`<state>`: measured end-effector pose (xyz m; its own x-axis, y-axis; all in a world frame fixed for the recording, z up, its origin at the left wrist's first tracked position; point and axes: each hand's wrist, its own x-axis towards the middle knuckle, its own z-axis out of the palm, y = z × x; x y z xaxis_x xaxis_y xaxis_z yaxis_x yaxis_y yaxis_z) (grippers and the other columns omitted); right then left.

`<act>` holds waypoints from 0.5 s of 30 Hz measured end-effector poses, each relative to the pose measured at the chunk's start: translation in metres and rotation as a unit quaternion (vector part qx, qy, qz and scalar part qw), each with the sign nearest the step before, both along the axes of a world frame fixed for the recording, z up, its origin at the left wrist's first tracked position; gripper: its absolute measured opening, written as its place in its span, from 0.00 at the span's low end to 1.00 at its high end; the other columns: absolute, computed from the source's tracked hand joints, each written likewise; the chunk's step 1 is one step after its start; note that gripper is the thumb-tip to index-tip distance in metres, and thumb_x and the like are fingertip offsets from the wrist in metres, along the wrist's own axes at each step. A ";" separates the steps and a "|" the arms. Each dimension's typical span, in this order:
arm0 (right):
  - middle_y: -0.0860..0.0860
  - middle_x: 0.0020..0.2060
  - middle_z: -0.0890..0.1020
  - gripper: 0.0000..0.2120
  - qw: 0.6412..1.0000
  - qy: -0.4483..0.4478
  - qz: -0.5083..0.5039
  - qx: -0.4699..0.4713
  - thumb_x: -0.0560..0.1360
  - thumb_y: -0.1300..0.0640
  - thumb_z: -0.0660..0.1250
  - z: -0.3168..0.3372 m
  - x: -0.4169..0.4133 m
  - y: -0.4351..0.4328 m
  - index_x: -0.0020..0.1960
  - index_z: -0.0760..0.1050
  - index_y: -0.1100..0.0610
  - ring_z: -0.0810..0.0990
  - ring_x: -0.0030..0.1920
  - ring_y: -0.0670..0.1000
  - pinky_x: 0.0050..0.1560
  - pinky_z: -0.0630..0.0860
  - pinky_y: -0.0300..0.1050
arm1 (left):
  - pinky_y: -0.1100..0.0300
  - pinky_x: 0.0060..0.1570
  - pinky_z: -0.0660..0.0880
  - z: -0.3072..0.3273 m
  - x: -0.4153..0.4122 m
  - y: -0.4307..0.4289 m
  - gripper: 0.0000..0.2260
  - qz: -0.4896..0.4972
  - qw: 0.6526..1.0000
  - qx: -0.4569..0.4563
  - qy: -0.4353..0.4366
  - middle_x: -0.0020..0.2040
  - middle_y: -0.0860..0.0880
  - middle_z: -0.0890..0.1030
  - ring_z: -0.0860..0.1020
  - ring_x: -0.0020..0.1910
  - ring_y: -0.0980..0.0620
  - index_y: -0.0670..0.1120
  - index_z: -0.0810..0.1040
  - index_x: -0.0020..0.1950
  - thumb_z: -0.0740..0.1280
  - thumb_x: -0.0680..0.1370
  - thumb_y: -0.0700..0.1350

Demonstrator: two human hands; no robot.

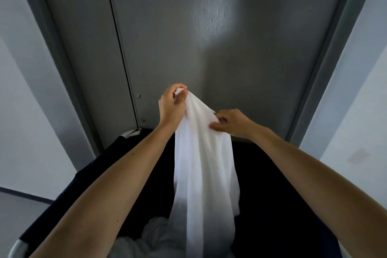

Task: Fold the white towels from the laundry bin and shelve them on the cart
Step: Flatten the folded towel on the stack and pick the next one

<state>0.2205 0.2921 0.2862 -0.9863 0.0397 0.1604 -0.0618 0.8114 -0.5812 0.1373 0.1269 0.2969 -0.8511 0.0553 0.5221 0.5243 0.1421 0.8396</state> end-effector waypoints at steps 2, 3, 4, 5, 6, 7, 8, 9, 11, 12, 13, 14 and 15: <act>0.46 0.32 0.67 0.18 0.998 -0.024 0.002 0.066 0.75 0.55 0.67 0.001 -0.002 0.001 0.29 0.65 0.50 0.67 0.35 0.47 0.39 0.65 0.37 | 0.77 0.39 0.66 -0.004 0.001 -0.002 0.05 0.010 1.000 0.010 -0.011 0.43 0.57 0.77 0.74 0.43 0.58 0.45 0.79 0.51 0.64 0.78 0.40; 0.47 0.33 0.66 0.18 0.995 -0.031 0.003 0.095 0.75 0.55 0.66 0.001 -0.002 0.001 0.29 0.65 0.52 0.68 0.37 0.48 0.41 0.66 0.39 | 0.77 0.39 0.66 -0.005 0.001 -0.004 0.06 0.017 1.000 0.014 -0.014 0.43 0.57 0.77 0.74 0.43 0.58 0.44 0.79 0.51 0.64 0.78 0.40; 0.48 0.33 0.67 0.16 0.992 -0.037 0.003 0.117 0.75 0.55 0.66 0.000 -0.002 0.002 0.30 0.67 0.54 0.68 0.39 0.50 0.42 0.66 0.41 | 0.78 0.40 0.66 -0.006 0.000 -0.005 0.06 0.023 0.999 0.019 -0.013 0.43 0.57 0.77 0.74 0.43 0.58 0.44 0.79 0.51 0.64 0.78 0.39; 0.49 0.35 0.68 0.14 0.989 -0.046 0.001 0.138 0.75 0.55 0.65 -0.001 -0.002 0.004 0.33 0.70 0.57 0.69 0.40 0.50 0.43 0.67 0.42 | 0.77 0.40 0.67 -0.005 -0.001 -0.007 0.06 0.028 0.999 0.030 -0.012 0.43 0.57 0.77 0.74 0.43 0.58 0.44 0.79 0.50 0.64 0.77 0.39; 0.51 0.37 0.69 0.12 0.986 -0.053 -0.002 0.157 0.76 0.54 0.64 -0.004 -0.001 0.006 0.37 0.73 0.60 0.69 0.42 0.51 0.45 0.67 0.43 | 0.77 0.41 0.67 -0.003 -0.003 -0.010 0.05 0.035 0.998 0.045 -0.015 0.42 0.58 0.77 0.74 0.43 0.59 0.44 0.79 0.50 0.64 0.77 0.39; 0.53 0.39 0.71 0.12 0.982 -0.063 -0.006 0.177 0.76 0.54 0.64 -0.007 -0.001 0.008 0.40 0.75 0.62 0.70 0.43 0.51 0.47 0.68 0.44 | 0.76 0.41 0.68 -0.001 -0.005 -0.014 0.05 0.045 0.997 0.062 -0.021 0.42 0.58 0.77 0.74 0.43 0.59 0.45 0.79 0.49 0.64 0.77 0.38; 0.53 0.40 0.71 0.12 0.980 -0.069 -0.014 0.184 0.76 0.54 0.63 -0.012 0.000 0.010 0.42 0.75 0.63 0.70 0.44 0.51 0.49 0.69 0.44 | 0.75 0.41 0.68 0.000 -0.008 -0.018 0.06 0.055 0.995 0.075 -0.026 0.41 0.59 0.76 0.74 0.42 0.60 0.46 0.78 0.48 0.63 0.77 0.38; 0.54 0.41 0.72 0.12 0.981 -0.070 -0.022 0.179 0.77 0.54 0.63 -0.017 0.000 0.013 0.43 0.75 0.63 0.71 0.44 0.51 0.50 0.69 0.44 | 0.75 0.41 0.69 0.001 -0.010 -0.022 0.06 0.062 0.994 0.080 -0.027 0.41 0.60 0.76 0.74 0.41 0.61 0.47 0.78 0.48 0.63 0.77 0.38; 0.53 0.39 0.71 0.12 0.981 -0.070 -0.026 0.181 0.77 0.54 0.63 -0.025 0.002 0.019 0.40 0.72 0.61 0.70 0.44 0.51 0.49 0.67 0.42 | 0.73 0.42 0.69 -0.002 -0.015 -0.030 0.07 0.072 0.994 0.078 -0.027 0.41 0.58 0.77 0.75 0.40 0.61 0.46 0.78 0.48 0.62 0.77 0.37; 0.52 0.38 0.69 0.12 0.978 -0.076 -0.022 0.193 0.78 0.54 0.62 -0.028 0.002 0.021 0.40 0.70 0.60 0.69 0.44 0.50 0.48 0.66 0.42 | 0.72 0.42 0.70 -0.005 -0.016 -0.033 0.07 0.077 0.994 0.078 -0.030 0.41 0.57 0.77 0.75 0.41 0.59 0.46 0.78 0.48 0.62 0.77 0.37; 0.51 0.38 0.68 0.12 0.976 -0.085 -0.019 0.202 0.79 0.54 0.61 -0.031 0.002 0.023 0.41 0.70 0.60 0.68 0.44 0.50 0.48 0.66 0.42 | 0.72 0.42 0.70 -0.009 -0.017 -0.036 0.07 0.081 0.993 0.075 -0.036 0.42 0.56 0.77 0.75 0.43 0.57 0.46 0.78 0.48 0.62 0.77 0.37; 0.50 0.37 0.67 0.11 0.975 -0.087 -0.016 0.205 0.79 0.54 0.61 -0.034 0.003 0.025 0.42 0.72 0.60 0.68 0.44 0.50 0.48 0.65 0.43 | 0.72 0.41 0.69 -0.014 -0.018 -0.038 0.07 0.085 0.993 0.066 -0.042 0.43 0.55 0.77 0.75 0.44 0.56 0.46 0.78 0.48 0.62 0.77 0.37; 0.50 0.37 0.67 0.12 0.975 -0.086 -0.016 0.206 0.80 0.54 0.60 -0.036 0.004 0.026 0.44 0.74 0.61 0.68 0.44 0.50 0.48 0.65 0.43 | 0.72 0.40 0.69 -0.020 -0.019 -0.041 0.07 0.090 0.993 0.054 -0.048 0.44 0.54 0.77 0.75 0.45 0.56 0.46 0.78 0.49 0.62 0.77 0.37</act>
<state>0.2248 0.3178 0.2505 -0.9993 0.0386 0.0015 0.0374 0.9781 -0.2048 0.1182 0.0862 0.2770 -0.8888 -0.1536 0.4319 0.4145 0.1330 0.9003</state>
